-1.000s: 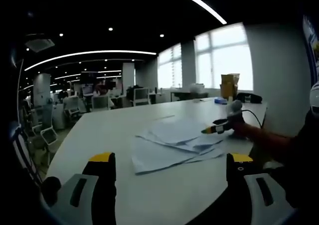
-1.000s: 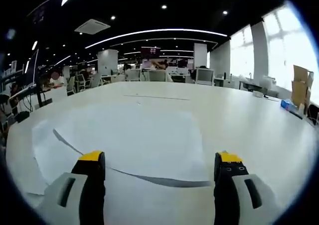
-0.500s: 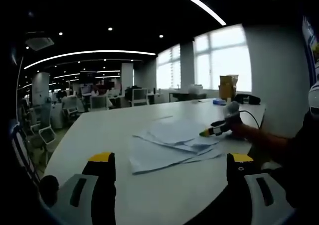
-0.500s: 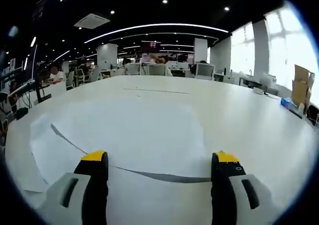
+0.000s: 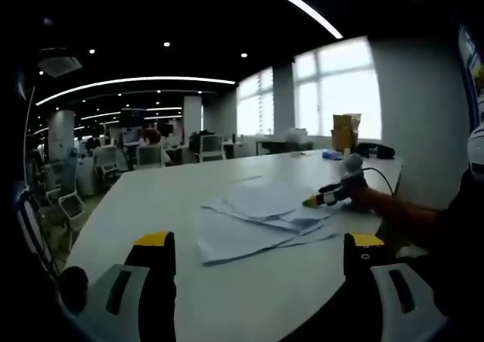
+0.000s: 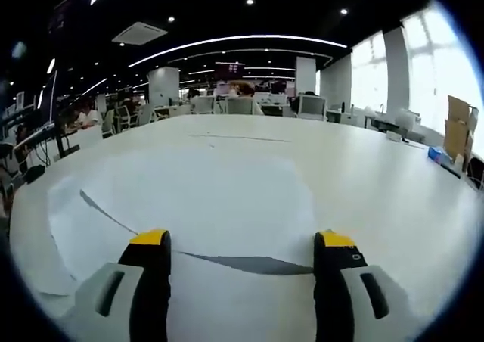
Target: Organize the stack of printing papers by aligning and flattening the scattered papers on the table
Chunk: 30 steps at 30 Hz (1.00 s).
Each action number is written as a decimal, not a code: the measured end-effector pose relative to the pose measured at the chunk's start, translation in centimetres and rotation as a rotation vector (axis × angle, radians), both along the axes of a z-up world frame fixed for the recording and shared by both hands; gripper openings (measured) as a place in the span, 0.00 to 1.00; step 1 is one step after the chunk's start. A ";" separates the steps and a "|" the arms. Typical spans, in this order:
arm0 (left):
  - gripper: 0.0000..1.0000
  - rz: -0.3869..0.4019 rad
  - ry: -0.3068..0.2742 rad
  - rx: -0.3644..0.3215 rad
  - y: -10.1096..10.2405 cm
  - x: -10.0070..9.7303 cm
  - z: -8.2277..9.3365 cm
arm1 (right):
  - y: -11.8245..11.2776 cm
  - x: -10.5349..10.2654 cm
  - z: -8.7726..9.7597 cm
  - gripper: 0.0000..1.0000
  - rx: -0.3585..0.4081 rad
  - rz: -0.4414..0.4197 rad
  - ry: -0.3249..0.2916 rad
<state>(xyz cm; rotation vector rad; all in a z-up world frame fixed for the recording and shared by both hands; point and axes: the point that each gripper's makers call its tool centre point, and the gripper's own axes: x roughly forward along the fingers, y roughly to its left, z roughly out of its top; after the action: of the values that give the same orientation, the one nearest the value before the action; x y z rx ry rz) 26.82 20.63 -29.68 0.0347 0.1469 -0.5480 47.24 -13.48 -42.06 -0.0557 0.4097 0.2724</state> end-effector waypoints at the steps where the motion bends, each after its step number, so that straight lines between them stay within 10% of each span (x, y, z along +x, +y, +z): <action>1: 0.94 0.001 -0.004 0.001 0.0 0.0 0.1 | 0.0 0.0 0.0 0.69 0.000 0.002 0.000; 30: 0.94 -0.001 -0.001 0.005 0.0 0.0 0.0 | -0.1 0.3 0.3 0.48 -0.010 0.023 -0.011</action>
<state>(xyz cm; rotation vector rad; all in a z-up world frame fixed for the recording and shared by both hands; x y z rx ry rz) 26.80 20.64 -29.67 0.0398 0.1470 -0.5483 47.58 -13.59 -41.73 -0.0712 0.3995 0.2923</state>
